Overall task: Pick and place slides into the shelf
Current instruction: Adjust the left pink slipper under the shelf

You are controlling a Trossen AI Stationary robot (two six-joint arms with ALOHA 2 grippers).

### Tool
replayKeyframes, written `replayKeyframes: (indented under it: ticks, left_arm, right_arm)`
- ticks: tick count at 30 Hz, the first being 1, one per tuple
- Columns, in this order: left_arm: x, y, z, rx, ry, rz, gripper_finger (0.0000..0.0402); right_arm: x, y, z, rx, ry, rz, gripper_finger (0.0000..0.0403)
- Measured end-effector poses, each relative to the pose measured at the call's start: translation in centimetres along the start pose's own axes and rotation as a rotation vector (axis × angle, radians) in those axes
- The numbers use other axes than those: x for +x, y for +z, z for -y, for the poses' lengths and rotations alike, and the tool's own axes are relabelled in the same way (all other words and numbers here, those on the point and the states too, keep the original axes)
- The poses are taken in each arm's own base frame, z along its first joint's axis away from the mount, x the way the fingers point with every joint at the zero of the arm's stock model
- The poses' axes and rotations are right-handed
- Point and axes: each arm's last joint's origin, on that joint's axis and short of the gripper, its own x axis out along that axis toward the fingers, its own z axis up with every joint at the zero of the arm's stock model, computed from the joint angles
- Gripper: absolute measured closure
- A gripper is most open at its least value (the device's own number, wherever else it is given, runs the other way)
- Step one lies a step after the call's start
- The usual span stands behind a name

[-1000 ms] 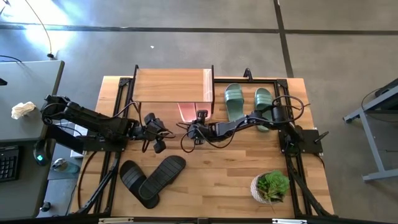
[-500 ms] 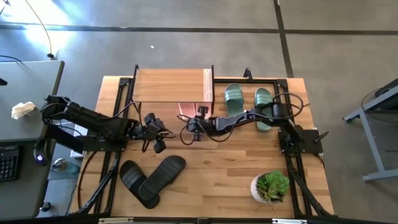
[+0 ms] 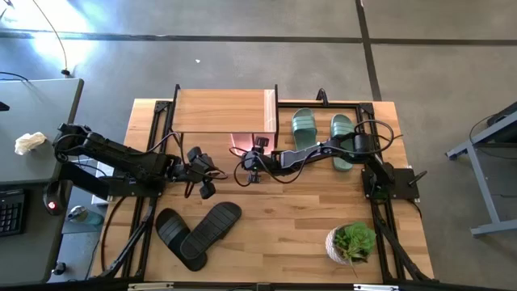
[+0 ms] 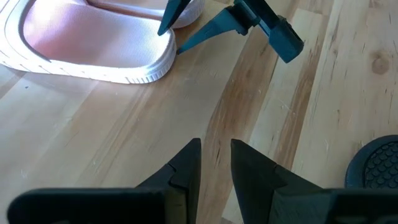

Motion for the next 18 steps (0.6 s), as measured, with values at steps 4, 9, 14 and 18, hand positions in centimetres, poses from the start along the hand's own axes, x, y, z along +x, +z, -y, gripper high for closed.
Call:
replayKeyframes:
  ticks: [4, 9, 14, 18]
  left_arm:
    - [0.0, 0.0, 0.0, -0.002, 0.000, 0.001, 0.0328]
    - [0.1, 0.3, 0.1, -0.013, -0.011, 0.024, 0.0328]
    - [0.7, 0.5, 0.6, -0.009, -0.021, 0.048, 0.0328]
    - [2.0, 0.7, 1.3, 0.026, -0.022, 0.080, 0.0328]
  right_arm:
    - [-0.1, 0.2, -0.1, -0.020, 0.004, 0.019, 0.0272]
    - [-0.6, 0.5, -0.9, -0.060, 0.026, 0.032, 0.0270]
    - [-3.2, 1.1, -1.3, -0.132, 0.017, -0.005, 0.0270]
    - [-6.7, 1.9, -1.1, -0.191, 0.005, -0.018, 0.0270]
